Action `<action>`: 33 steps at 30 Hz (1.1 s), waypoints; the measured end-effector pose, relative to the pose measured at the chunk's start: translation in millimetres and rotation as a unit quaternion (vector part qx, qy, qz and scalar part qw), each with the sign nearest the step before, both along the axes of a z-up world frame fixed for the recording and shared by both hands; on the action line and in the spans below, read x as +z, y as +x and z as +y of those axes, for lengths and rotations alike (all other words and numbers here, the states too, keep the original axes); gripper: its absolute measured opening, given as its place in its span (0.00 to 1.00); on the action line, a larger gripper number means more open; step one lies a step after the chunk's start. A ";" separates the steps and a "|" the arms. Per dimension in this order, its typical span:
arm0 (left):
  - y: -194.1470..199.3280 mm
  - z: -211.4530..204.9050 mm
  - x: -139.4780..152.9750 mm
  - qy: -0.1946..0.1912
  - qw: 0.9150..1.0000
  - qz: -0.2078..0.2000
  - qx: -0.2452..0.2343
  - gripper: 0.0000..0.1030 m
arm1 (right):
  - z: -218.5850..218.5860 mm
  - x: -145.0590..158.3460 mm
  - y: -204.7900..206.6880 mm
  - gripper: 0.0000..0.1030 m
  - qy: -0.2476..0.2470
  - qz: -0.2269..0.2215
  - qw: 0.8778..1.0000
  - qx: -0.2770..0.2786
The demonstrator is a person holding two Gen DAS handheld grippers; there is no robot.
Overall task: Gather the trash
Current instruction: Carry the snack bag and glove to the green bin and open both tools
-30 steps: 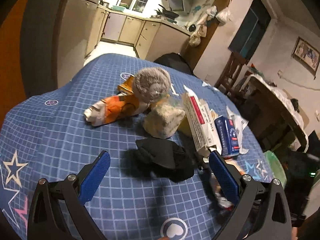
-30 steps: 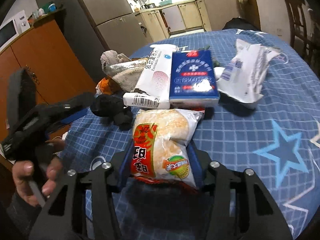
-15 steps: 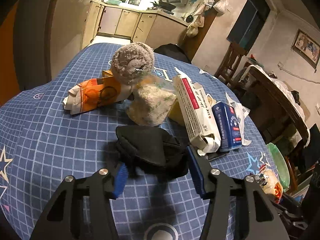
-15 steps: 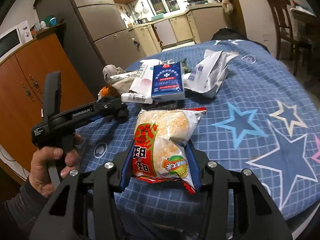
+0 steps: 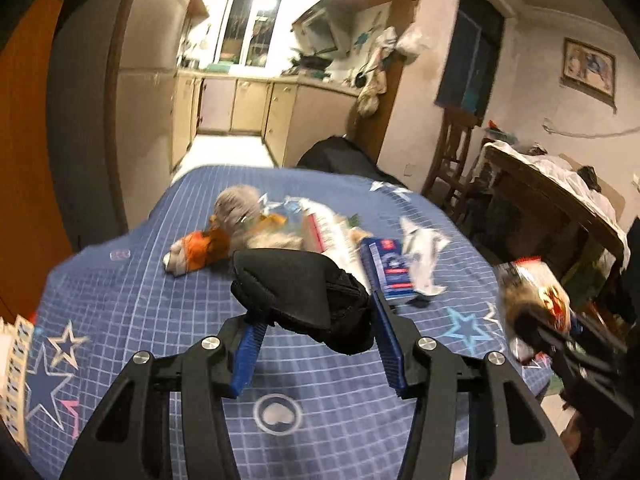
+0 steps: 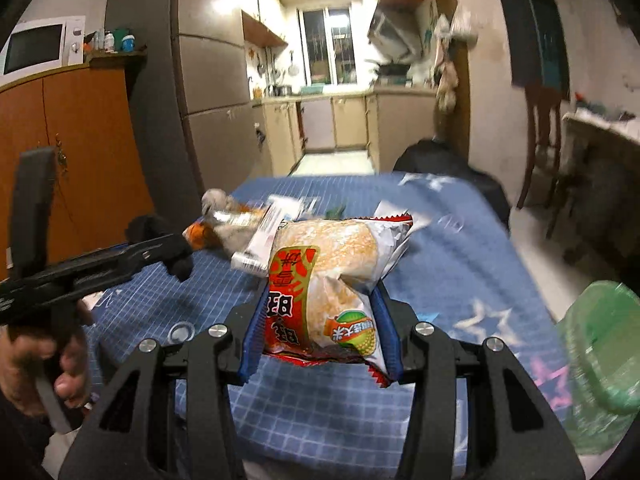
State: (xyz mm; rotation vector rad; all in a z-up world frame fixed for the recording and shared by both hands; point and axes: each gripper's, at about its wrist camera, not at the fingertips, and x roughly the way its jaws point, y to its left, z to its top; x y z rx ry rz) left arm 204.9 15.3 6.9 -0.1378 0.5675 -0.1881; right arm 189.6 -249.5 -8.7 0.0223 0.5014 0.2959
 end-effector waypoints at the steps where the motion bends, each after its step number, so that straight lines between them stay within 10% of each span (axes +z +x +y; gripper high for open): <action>1: -5.5 -7.2 7.0 0.006 1.000 -0.011 -0.004 0.51 | -4.6 5.9 -2.2 0.44 -0.005 -0.009 1.000 -0.005; 33: -4.6 -275.4 82.7 0.030 0.980 -0.060 -0.189 0.52 | -230.9 76.1 -24.9 0.45 -0.022 -0.017 0.978 -0.206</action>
